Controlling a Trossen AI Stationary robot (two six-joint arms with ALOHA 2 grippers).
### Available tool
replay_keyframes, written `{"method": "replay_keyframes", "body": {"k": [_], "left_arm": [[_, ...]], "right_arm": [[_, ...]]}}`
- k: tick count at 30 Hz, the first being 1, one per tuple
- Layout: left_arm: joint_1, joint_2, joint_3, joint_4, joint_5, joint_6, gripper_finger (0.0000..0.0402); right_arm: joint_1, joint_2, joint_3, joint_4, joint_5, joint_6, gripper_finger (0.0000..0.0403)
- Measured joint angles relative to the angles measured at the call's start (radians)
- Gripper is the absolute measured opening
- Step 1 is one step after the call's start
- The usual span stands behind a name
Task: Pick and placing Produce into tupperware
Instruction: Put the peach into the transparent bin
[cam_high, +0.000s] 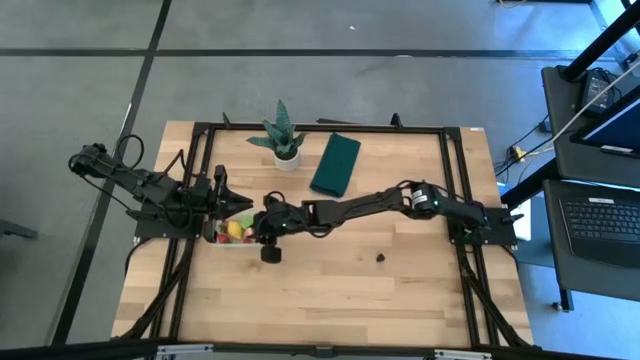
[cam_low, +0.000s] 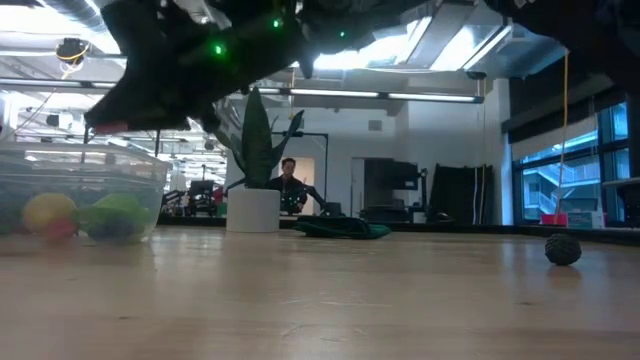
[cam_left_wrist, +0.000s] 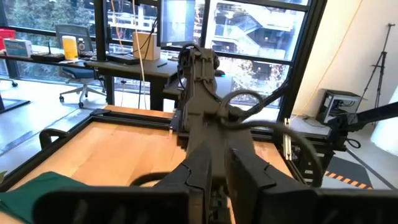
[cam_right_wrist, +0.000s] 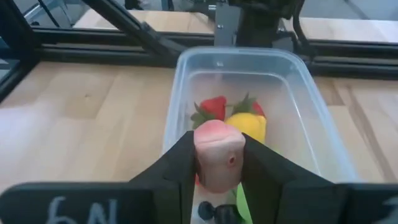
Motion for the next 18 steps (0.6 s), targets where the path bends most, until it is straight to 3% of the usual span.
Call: {"method": "replay_keyframes", "body": {"k": [18], "left_arm": [[0.0,0.0,0.0,0.0,0.0,0.0,0.0042]], "right_arm": [[-0.055,0.022,-0.005,-0.085,0.014,0.055,0.0109]]}}
